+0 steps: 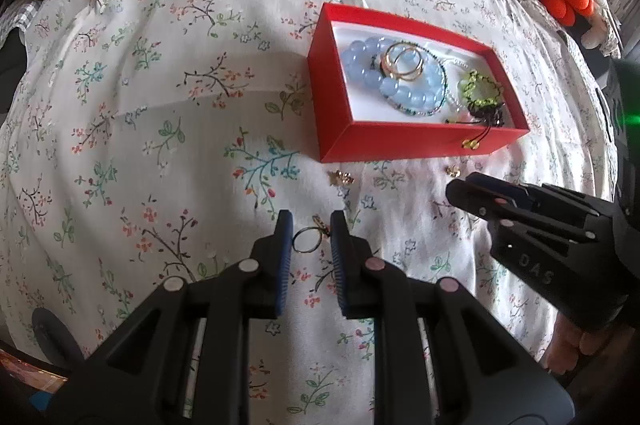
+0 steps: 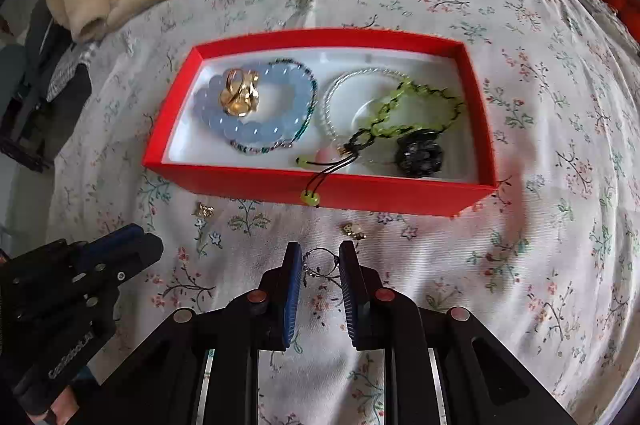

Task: Organize jewelry
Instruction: 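Carry both held rings up and over the red box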

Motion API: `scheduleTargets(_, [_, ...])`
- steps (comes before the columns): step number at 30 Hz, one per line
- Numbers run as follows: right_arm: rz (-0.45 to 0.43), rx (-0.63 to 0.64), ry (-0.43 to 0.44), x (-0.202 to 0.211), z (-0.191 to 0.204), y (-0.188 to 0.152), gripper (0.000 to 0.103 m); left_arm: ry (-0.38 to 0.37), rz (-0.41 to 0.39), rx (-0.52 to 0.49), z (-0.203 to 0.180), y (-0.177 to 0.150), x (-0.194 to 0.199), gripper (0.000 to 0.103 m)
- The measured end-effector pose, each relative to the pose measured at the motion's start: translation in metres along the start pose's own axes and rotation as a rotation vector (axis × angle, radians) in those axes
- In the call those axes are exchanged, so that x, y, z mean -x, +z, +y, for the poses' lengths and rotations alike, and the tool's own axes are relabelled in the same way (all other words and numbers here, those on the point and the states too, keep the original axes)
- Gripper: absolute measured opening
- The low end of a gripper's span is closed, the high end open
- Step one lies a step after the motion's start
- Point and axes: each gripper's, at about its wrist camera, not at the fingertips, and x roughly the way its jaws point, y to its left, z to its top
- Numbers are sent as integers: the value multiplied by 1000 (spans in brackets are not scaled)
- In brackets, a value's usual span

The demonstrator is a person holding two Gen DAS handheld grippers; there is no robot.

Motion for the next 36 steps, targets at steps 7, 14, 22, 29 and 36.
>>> scheduleTargets(7, [-42, -24, 40, 28, -14, 0, 19, -49, -57, -1, -6, 7, 14, 21])
scheduleTargets(14, [-133, -46, 54, 51, -22, 10, 19, -76, -141, -31, -18, 22, 21, 21])
scheduleTargets(22, [-203, -59, 32, 54, -31, 28, 19, -71, -208, -63, -33, 40, 14, 21])
scheduleTargets(29, [-229, -68, 22, 46, -37, 39, 19, -42, -225, -74, -39, 51, 0, 21])
scheduleTargets(36, [-217, -67, 23, 32, -38, 44, 20, -28, -234, -70, -38, 57, -10, 21])
